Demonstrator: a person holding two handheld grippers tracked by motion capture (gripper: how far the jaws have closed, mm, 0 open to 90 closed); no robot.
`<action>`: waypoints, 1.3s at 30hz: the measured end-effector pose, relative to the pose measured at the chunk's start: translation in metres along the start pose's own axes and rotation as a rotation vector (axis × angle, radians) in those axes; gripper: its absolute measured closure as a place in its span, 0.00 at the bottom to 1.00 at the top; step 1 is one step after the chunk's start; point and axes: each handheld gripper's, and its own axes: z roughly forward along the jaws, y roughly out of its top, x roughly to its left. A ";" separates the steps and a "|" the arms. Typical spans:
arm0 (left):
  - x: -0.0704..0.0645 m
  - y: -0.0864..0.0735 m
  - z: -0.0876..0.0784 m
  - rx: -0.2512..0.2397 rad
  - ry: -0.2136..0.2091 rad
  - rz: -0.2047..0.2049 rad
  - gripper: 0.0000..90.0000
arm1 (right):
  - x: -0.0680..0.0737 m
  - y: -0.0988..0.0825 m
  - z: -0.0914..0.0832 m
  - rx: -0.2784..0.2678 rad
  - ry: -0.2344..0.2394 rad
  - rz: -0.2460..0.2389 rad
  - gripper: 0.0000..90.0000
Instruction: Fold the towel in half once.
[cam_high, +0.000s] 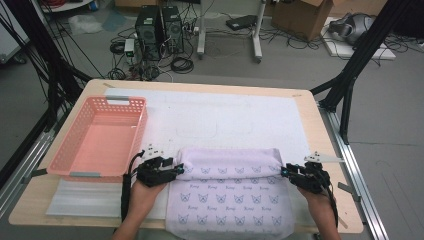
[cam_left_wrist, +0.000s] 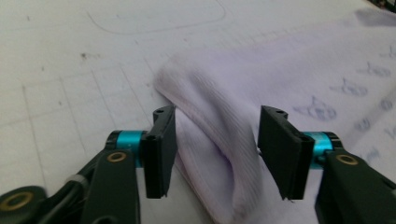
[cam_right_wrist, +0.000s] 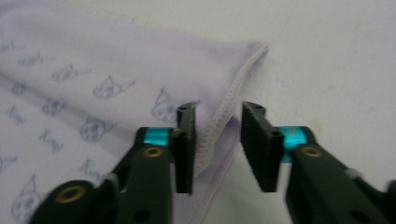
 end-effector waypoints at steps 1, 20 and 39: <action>0.002 0.004 0.004 0.003 0.009 -0.007 0.48 | 0.000 0.004 0.000 -0.007 -0.005 0.002 0.66; 0.002 0.014 0.010 -0.066 -0.002 -0.004 0.92 | -0.003 0.023 0.013 0.038 -0.021 -0.033 0.97; -0.031 -0.025 -0.043 -0.115 -0.083 0.086 0.92 | 0.029 -0.019 -0.043 -0.051 0.038 -0.081 0.97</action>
